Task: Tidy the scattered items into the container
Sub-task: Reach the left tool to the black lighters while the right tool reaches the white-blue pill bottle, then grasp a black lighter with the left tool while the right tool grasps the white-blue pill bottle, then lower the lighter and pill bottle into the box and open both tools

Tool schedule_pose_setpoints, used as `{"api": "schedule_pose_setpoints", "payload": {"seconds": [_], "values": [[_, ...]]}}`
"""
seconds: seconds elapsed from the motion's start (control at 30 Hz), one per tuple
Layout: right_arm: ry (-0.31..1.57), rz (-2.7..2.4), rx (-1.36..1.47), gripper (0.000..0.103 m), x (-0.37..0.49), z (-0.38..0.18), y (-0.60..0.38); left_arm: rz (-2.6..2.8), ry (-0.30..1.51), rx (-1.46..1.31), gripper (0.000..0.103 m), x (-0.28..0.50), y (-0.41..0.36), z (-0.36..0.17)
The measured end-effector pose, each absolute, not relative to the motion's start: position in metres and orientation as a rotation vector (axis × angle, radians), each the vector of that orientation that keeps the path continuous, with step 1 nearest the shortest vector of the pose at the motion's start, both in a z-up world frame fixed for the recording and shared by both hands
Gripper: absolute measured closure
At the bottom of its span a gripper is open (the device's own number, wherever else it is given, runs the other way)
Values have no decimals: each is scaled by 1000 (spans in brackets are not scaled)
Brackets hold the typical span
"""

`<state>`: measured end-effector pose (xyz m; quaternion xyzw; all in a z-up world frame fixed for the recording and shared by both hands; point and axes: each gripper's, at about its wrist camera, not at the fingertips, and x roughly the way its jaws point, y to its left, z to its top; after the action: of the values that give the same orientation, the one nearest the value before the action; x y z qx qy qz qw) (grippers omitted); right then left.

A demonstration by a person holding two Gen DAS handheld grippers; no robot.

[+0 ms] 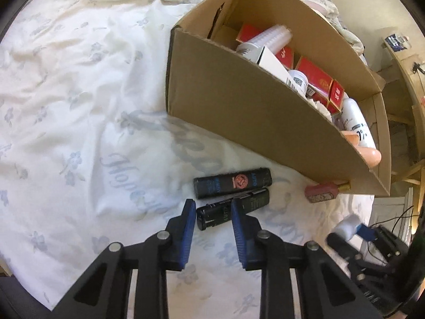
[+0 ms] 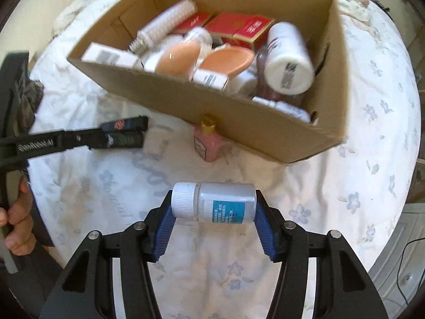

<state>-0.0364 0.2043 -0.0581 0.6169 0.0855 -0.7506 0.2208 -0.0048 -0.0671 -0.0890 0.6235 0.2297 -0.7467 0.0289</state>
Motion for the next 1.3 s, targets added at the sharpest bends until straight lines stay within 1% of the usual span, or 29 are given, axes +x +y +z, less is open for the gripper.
{"api": "schedule_pose_setpoints", "payload": {"seconds": [0.1, 0.17, 0.23, 0.27, 0.33, 0.43, 0.47, 0.5, 0.53, 0.57, 0.67, 0.7, 0.9, 0.93, 0.97, 1.1, 1.2, 1.23, 1.3], "values": [[196, -2098, 1699, 44, -36, -52, 214, -2327, 756, 1993, 78, -2, -59, -94], [174, -2106, 1700, 44, -38, -49, 214, -2348, 701, 2000, 77, -1, -52, -93], [162, -2114, 1700, 44, -47, -41, 207, -2356, 647, 2008, 58, -10, -46, -93], [157, -2117, 1698, 43, -49, -40, 211, -2357, 632, 2014, 42, -11, -45, -94], [155, -2119, 1698, 43, -63, -37, 206, -2403, 566, 2021, 40, -13, -37, -94], [148, -2120, 1699, 43, -56, -39, 209, -2485, 365, 2090, 40, -15, -13, -95], [144, -2119, 1697, 43, -56, -39, 208, -2509, 326, 2121, 45, -15, -6, -96], [141, -2118, 1696, 43, -64, -43, 203, -2521, 316, 2184, 57, -13, 2, -98], [139, -2119, 1694, 43, -67, -43, 204, -2523, 331, 2252, 60, -11, 8, -101], [132, -2123, 1692, 43, -69, -41, 205, -2535, 317, 2278, 61, -8, 13, -100], [124, -2133, 1684, 43, -73, -41, 202, -2567, 186, 2223, 61, -3, 18, -97], [126, -2135, 1680, 43, -74, -41, 200, -2570, 167, 2196, 61, -3, 17, -96], [146, -2119, 1685, 43, -74, -46, 196, -2572, 188, 2129, 62, -9, 11, -96], [148, -2120, 1685, 43, -74, -47, 196, -2572, 161, 2131, 69, -10, 12, -96], [154, -2125, 1685, 43, -74, -47, 196, -2574, 130, 2135, 84, -10, 13, -95], [150, -2134, 1688, 43, -77, -47, 197, -2595, 146, 2204, 84, -2, 14, -90], [128, -2126, 1668, 43, -78, -43, 191, -2652, 158, 2178, 84, 10, 14, -74], [112, -2122, 1658, 43, -79, -41, 191, -2690, 166, 2148, 84, 15, 12, -64], [-2, -2093, 1641, 43, -81, -34, 193, -2752, 171, 2084, 84, 24, 10, -43]]}}
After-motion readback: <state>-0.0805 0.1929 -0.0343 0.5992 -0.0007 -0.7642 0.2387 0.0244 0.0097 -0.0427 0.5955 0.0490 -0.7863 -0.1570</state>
